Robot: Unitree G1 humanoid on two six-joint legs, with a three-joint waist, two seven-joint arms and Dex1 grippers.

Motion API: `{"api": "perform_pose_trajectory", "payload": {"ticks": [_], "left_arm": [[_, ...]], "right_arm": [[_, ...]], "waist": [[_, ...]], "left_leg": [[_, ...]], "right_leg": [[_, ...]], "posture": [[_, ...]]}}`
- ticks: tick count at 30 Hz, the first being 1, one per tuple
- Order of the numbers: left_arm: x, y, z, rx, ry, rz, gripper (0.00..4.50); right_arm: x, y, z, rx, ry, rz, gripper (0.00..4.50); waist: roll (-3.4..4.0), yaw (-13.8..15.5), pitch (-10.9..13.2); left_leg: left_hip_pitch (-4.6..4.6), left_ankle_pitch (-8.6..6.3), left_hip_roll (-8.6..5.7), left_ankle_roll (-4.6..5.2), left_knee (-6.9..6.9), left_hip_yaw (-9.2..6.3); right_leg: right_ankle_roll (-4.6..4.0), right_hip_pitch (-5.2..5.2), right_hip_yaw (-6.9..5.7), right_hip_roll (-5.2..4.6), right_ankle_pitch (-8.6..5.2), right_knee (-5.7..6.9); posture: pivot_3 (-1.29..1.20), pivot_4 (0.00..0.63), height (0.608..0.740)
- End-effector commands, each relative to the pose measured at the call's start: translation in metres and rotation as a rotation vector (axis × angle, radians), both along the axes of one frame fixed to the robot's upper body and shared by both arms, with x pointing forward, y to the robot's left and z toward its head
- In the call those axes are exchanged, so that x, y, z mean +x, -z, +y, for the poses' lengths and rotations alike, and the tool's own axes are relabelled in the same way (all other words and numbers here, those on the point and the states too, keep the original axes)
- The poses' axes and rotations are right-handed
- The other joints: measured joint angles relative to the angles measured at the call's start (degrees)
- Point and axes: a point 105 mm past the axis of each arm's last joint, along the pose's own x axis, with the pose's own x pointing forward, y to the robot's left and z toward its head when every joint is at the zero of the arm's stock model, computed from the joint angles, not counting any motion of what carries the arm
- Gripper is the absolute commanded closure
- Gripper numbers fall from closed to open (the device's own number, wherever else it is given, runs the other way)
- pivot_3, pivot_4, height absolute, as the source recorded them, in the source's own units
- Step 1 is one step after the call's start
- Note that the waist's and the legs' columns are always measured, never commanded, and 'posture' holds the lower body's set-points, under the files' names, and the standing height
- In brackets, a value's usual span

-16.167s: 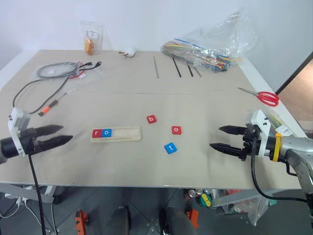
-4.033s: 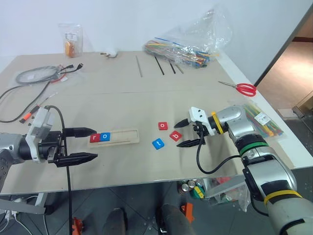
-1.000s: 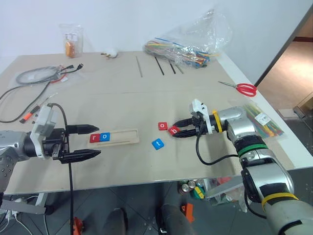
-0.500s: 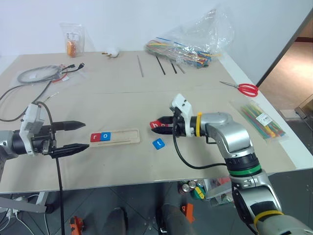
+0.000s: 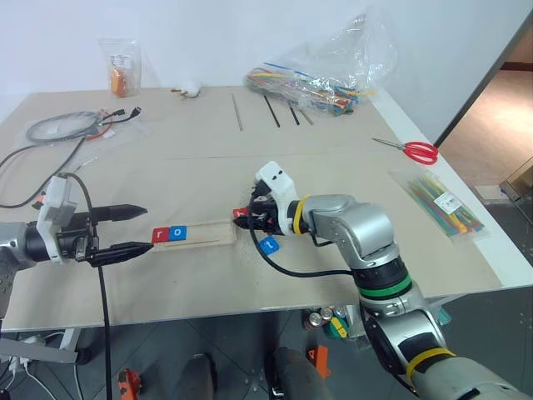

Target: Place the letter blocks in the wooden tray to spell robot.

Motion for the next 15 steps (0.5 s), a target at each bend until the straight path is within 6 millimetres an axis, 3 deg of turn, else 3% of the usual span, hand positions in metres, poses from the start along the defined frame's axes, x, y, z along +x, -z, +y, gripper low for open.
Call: {"api": "perform_pose_trajectory", "payload": {"ticks": [1,7,15], "left_arm": [[0.002,-0.004,0.013,0.015,-0.029,-0.027,0.0],[0.003,0.007,0.014,0.012,-0.008,0.015,0.0],[0.005,0.009,0.006,-0.002,0.032,0.034,0.0]], "right_arm": [[-0.002,-0.006,0.019,-0.004,-0.012,-0.027,2.74],[0.003,-0.008,0.042,-0.011,-0.037,-0.034,2.74],[0.01,0.001,0.073,-0.053,-0.066,-0.055,2.74]], "waist": [[0.0,0.0,0.0],[-0.03,0.01,-0.02],[-0.1,0.01,-0.06]], "left_leg": [[0.0,0.0,0.0,0.0,0.0,0.0],[-0.05,0.0,0.01,0.0,0.0,-0.01],[-0.1,0.0,0.02,0.0,0.0,-0.05]], "right_leg": [[-0.01,0.0,0.0,0.0,0.0,0.0],[-0.09,-0.02,-0.03,-0.02,-0.05,-0.01],[-0.06,-0.04,-0.07,0.0,-0.04,-0.02]], "posture": [[0.0,0.15,0.74],[0.0,0.15,0.74],[0.0,0.15,0.74]]}}
